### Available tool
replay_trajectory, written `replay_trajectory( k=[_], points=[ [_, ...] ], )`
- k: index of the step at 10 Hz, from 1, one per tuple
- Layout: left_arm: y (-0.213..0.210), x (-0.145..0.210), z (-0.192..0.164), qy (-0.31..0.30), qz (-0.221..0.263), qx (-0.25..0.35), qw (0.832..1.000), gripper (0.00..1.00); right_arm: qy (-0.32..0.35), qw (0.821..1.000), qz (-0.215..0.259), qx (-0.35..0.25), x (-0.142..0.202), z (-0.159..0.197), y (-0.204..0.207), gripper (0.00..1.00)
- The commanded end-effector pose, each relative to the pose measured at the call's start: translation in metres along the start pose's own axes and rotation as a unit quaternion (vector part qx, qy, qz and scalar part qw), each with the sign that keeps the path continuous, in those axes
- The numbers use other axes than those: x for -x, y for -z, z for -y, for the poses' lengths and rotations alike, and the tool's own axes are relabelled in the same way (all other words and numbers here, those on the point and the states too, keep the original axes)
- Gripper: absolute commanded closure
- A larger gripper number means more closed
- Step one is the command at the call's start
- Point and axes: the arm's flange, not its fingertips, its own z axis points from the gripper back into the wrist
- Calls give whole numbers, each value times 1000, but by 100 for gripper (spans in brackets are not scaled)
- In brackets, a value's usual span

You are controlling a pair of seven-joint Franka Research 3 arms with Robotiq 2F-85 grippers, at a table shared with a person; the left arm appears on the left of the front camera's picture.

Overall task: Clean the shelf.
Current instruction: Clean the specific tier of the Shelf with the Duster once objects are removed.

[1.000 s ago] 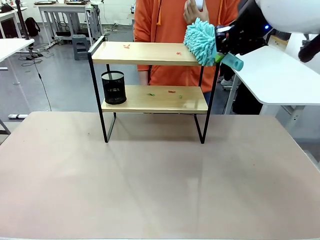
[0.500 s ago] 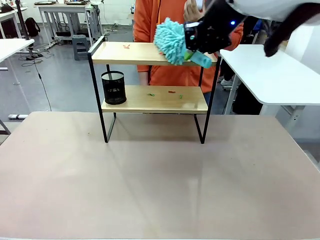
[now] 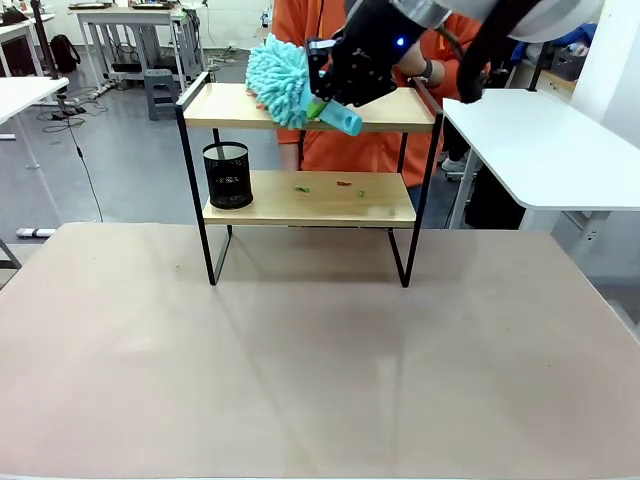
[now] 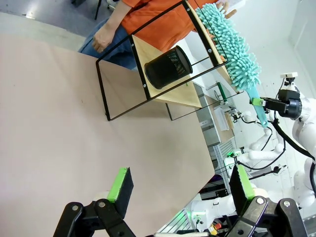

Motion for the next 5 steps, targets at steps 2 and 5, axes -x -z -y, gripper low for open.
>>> replay_trajectory(
  k=[2,5],
  points=[
    [2,0,1,11,9,9,1000,0,-53,995,-55,-58,-1,9,-12,88],
    [2,0,1,11,9,9,1000,0,-103,979,-117,-133,19,34,-62,88]
  ],
)
